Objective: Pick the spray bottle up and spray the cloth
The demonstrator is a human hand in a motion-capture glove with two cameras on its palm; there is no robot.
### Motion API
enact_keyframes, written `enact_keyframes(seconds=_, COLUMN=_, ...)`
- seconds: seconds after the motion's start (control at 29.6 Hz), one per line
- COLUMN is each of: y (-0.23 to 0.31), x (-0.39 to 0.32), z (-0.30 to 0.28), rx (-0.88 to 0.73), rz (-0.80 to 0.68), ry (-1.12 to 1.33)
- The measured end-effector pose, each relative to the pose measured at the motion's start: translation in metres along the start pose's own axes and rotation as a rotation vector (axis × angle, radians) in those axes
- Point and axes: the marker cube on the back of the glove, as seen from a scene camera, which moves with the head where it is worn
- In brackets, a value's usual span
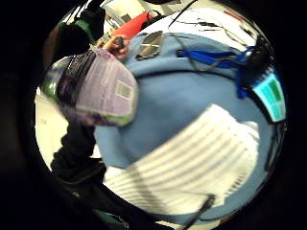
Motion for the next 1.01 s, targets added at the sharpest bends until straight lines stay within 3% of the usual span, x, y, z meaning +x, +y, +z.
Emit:
enact_keyframes(seconds=0.2, y=0.041, x=0.01, z=-0.027, rx=0.02, rz=-0.002, ry=0.236)
enact_keyframes(seconds=0.54, y=0.105, x=0.021, z=-0.055, rx=-0.093, rz=-0.069, ry=0.585)
enact_keyframes(seconds=1.01, y=0.161, x=0.016, z=-0.038, rx=-0.163, rz=-0.079, ry=0.596)
